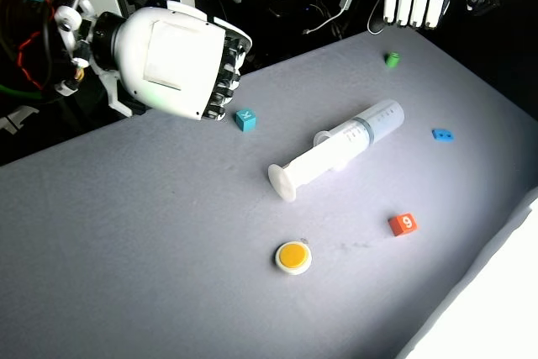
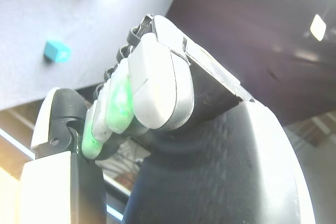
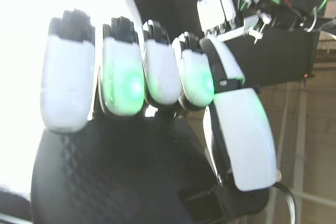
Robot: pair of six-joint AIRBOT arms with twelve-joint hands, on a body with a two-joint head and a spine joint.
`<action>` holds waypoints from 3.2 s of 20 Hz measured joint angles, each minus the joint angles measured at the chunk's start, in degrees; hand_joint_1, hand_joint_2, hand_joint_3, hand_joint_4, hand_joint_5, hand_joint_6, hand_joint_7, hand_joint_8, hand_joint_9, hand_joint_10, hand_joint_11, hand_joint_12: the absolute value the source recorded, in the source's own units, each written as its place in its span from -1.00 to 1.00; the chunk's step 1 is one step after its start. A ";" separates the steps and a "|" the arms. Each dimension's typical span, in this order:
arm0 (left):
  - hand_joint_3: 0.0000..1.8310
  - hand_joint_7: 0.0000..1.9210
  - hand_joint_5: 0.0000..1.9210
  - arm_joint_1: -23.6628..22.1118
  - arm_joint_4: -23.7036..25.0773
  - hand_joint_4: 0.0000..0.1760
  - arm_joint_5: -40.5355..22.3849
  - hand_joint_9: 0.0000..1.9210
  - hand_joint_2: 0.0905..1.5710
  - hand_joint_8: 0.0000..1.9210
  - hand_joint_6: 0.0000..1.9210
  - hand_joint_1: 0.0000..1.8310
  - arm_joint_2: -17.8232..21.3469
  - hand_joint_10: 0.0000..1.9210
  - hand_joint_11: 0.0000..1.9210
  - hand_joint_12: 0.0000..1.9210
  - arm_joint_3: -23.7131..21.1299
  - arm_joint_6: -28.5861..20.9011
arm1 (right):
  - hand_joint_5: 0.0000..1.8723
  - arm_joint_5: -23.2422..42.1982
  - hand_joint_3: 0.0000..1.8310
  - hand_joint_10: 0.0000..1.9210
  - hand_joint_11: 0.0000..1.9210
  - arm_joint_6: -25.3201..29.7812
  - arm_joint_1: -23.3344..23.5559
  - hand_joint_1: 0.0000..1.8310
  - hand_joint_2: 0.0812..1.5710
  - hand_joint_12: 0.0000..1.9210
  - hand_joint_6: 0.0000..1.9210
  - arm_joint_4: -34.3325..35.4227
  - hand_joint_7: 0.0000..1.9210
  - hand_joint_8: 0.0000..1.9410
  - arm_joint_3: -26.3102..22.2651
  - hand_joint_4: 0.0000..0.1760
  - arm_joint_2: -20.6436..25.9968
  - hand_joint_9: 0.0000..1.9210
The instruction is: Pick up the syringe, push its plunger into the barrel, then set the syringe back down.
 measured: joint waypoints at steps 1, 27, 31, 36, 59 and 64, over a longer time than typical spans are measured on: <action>-0.99 -1.00 -1.00 0.00 0.13 -1.00 -0.02 -1.00 0.46 -1.00 -1.00 -1.00 0.00 -1.00 -1.00 -1.00 0.00 -0.02 | -0.89 -0.15 -0.99 -1.00 -0.99 -0.02 0.00 -0.99 0.54 -0.99 -0.99 0.85 -0.95 -1.00 0.00 -1.00 -0.07 -0.99; -0.97 -1.00 -1.00 0.74 2.60 -1.00 7.15 -1.00 0.20 -1.00 -1.00 0.04 -0.28 -1.00 -1.00 -1.00 -3.85 -8.57 | -0.99 4.13 -1.00 -1.00 -1.00 -1.42 -1.40 -1.00 0.48 -1.00 -1.00 2.56 -1.00 -1.00 0.04 -1.00 -0.59 -1.00; -1.00 -1.00 -1.00 0.68 -7.32 -1.00 22.03 -1.00 0.28 -1.00 -1.00 -0.06 1.84 -1.00 -1.00 -0.66 -9.22 -11.34 | -1.00 4.11 -0.99 -1.00 -1.00 -1.42 -1.40 -1.00 0.51 -1.00 -1.00 2.95 -1.00 -1.00 0.07 -1.00 -0.59 -1.00; -1.00 -1.00 -1.00 0.11 -15.15 -1.00 42.51 -1.00 0.24 -1.00 -1.00 -0.04 2.32 -1.00 -1.00 -0.68 -14.69 -11.37 | -0.99 4.11 -1.00 -1.00 -1.00 -1.42 -1.40 -1.00 0.49 -1.00 -0.99 3.30 -1.00 -1.00 0.07 -1.00 -0.59 -1.00; -1.00 -1.00 -1.00 2.93 -42.21 -1.00 89.29 -1.00 0.20 -1.00 -1.00 -0.01 -7.54 -1.00 -1.00 -0.79 -22.64 -11.56 | -1.00 4.76 -1.00 -1.00 -1.00 -1.81 -1.60 -1.00 0.49 -1.00 -1.00 3.45 -1.00 -1.00 0.04 -1.00 -1.25 -1.00; -1.00 -1.00 -1.00 3.76 -42.03 -1.00 90.23 -1.00 0.22 -1.00 -1.00 -0.02 -12.31 -1.00 -1.00 -0.80 -18.38 -11.63 | -1.00 4.74 -1.00 -1.00 -1.00 -1.84 -1.57 -1.00 0.48 -1.00 -1.00 3.39 -1.00 -1.00 -0.11 -1.00 -1.25 -1.00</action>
